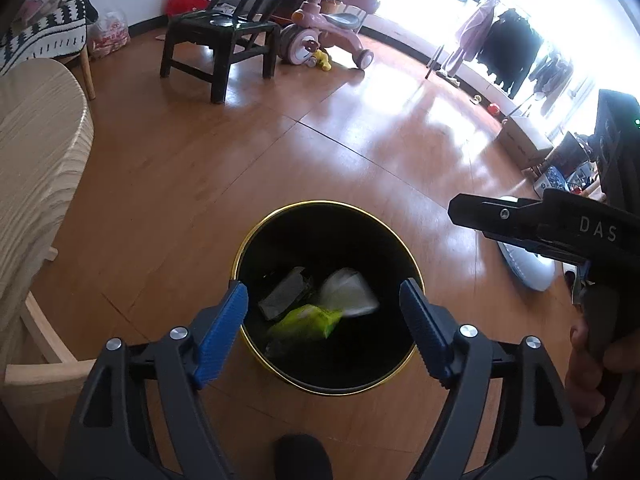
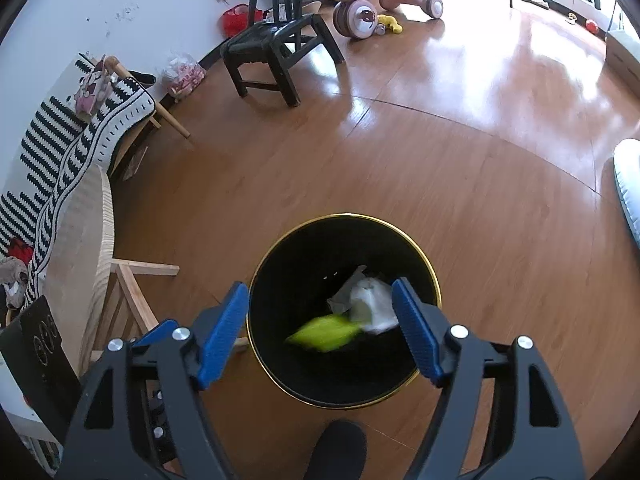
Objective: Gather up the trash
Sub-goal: 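Move both tools back over the table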
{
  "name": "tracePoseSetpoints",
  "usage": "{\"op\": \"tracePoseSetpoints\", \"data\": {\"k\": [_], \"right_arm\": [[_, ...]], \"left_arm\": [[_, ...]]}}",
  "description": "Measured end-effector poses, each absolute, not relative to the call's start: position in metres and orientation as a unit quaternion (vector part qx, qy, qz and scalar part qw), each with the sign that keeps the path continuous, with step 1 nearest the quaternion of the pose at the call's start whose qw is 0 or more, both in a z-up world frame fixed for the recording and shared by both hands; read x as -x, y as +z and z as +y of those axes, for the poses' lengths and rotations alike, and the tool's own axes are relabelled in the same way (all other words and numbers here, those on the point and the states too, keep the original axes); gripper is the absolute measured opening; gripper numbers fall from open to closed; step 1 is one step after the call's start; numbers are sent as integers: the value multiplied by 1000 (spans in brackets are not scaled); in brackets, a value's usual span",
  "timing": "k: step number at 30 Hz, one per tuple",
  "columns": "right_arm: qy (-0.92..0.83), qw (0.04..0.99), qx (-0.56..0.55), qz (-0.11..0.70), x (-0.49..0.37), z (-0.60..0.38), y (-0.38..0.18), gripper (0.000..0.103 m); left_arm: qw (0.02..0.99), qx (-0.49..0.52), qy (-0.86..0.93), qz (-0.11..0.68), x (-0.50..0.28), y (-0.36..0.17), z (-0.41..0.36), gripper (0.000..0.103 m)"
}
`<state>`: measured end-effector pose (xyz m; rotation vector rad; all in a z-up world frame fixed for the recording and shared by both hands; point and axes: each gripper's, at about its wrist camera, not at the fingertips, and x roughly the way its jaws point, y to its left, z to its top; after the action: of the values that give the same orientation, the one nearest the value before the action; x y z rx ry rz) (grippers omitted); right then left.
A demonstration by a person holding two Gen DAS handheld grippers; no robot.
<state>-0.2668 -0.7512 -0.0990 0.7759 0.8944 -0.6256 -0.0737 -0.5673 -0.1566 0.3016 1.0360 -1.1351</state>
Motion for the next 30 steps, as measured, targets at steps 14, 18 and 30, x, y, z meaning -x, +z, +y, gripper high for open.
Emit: {"op": "tracePoseSetpoints", "data": {"k": [14, 18, 30], "right_arm": [[-236, 840, -297, 389, 199, -682, -38, 79], [-195, 860, -268, 388, 158, -638, -18, 81], [-50, 891, -200, 405, 25, -471, 16, 82]], "left_arm": [[764, -102, -486, 411, 38, -72, -472, 87], [797, -95, -450, 390, 20, -43, -418, 89], [880, -56, -272, 385, -40, -7, -199, 90]]}}
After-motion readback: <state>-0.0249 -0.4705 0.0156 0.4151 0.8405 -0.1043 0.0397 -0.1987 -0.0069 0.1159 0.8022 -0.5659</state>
